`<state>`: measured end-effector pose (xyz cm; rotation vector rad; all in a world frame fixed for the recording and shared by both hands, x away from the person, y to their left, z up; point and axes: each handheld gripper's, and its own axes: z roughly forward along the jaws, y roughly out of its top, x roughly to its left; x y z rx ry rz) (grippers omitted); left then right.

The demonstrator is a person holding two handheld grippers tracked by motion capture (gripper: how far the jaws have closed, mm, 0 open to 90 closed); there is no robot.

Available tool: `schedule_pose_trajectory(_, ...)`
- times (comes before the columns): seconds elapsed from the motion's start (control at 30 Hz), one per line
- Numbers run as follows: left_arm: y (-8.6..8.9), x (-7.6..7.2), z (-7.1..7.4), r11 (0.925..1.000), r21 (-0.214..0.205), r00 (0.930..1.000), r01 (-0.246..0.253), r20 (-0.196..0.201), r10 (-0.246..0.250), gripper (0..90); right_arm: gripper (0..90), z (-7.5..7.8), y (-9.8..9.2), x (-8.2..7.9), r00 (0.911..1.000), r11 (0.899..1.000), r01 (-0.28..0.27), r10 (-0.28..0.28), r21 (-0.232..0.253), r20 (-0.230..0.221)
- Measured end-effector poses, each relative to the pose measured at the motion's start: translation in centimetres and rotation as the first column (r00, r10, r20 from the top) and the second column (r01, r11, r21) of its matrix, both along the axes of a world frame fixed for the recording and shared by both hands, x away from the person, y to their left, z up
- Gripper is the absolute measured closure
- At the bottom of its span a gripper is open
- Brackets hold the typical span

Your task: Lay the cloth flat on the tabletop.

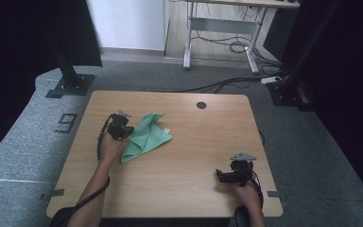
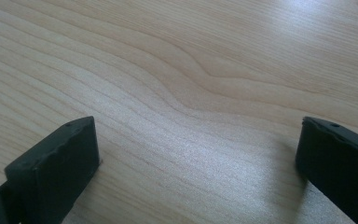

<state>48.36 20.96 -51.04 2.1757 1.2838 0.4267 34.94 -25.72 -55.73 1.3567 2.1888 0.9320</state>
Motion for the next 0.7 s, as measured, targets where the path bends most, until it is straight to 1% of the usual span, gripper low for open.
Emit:
schedule_pose_trajectory(0.03,-0.1,-0.1,-0.8,0.9999,0.003,0.9999,0.01,-0.008,-0.01,88.8,0.0,0.0,0.0,0.0,1.0,1.0,0.0,0.0,0.0,0.0)
schedule_pose_trajectory(0.1,-0.4,-0.2,-1.3,0.9997,0.004,0.9997,0.022,-0.005,-0.022,88.7,0.0,0.0,0.0,0.0,1.0,1.0,0.001,-0.001,-0.001,0.0)
schedule_pose_trajectory(0.2,-0.8,-0.5,-1.4,0.9992,-0.004,0.9992,0.04,-0.001,-0.04,88.6,0.0,0.0,0.0,0.0,1.0,1.0,0.0,0.0,0.0,0.0)
schedule_pose_trajectory(0.27,-1.3,-1.0,-1.5,0.9978,0.001,0.9978,0.066,0.001,-0.066,88.6,0.0,0.0,0.0,0.0,1.0,1.0,-0.001,0.001,-0.001,-0.001)
schedule_pose_trajectory(0.37,-2.0,-1.7,-1.6,0.995,-0.015,0.9952,0.098,0.002,-0.098,88.6,0.0,0.0,0.0,0.0,1.0,1.0,0.001,-0.001,-0.001,-0.001)
schedule_pose_trajectory(0.4,-2.3,-2.0,-1.7,0.9936,-0.027,0.994,0.109,0.002,-0.109,88.6,0.0,0.0,0.0,0.0,1.0,1.0,0.001,-0.001,-0.001,-0.001)
schedule_pose_trajectory(0.53,-3.6,-3.0,-1.8,0.9867,-0.028,0.9871,0.16,0.006,-0.16,88.6,0.0,0.0,0.0,0.0,1.0,1.0,0.001,-0.001,0.0,-0.001)
schedule_pose_trajectory(0.6,-4.4,-3.5,-1.7,0.9816,-0.016,0.9817,0.19,0.009,-0.19,88.6,0.0,0.0,0.0,0.0,1.0,1.0,0.003,-0.003,0.001,-0.002)
schedule_pose_trajectory(0.7,-5.8,-4.5,-1.8,0.9715,-0.018,0.9717,0.236,0.013,-0.236,88.6,0.0,0.0,0.1,0.0,1.0,1.0,0.004,-0.004,0.002,-0.004)
